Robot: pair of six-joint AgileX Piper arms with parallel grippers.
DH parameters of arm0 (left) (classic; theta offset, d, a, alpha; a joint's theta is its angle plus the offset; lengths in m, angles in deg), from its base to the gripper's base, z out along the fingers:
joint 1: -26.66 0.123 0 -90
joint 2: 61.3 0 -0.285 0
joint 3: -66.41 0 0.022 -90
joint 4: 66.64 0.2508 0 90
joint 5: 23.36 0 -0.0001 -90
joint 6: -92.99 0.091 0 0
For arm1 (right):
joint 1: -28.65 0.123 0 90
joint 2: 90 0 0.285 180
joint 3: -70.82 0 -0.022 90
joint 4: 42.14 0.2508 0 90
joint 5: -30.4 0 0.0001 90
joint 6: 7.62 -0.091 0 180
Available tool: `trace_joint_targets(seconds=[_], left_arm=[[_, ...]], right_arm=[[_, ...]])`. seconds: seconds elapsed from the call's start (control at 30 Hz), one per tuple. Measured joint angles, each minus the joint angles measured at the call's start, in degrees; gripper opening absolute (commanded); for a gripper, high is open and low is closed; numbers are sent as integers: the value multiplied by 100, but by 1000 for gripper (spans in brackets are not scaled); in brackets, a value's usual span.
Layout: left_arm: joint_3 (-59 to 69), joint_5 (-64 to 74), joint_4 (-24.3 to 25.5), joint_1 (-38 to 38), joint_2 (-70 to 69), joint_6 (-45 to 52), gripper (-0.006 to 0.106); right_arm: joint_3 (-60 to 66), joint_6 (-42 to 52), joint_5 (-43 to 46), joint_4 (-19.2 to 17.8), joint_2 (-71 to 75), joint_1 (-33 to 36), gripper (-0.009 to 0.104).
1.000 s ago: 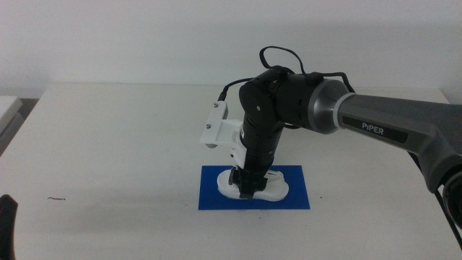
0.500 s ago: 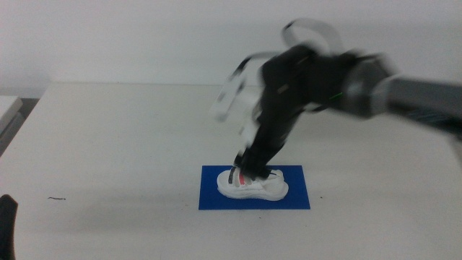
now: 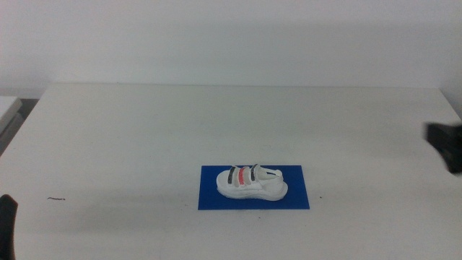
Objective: Use one arm to grab the shoe from the table and place it on the mat.
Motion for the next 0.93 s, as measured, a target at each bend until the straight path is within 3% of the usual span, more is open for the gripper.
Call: trace_joint_targets(seconds=[0.17, 0.57, 0.93], left_arm=[[0, 0, 0, 0, 0, 0, 94], [0, 0, 0, 0, 0, 0, 94], [0, 0, 0, 0, 0, 0, 94]], right_arm=[[1323, -37, 493, 277, 1402, -562, 92], [3357, -58, 565, 568, 3793, -618, 92], [3656, -58, 256, 605, 5095, -618, 92]])
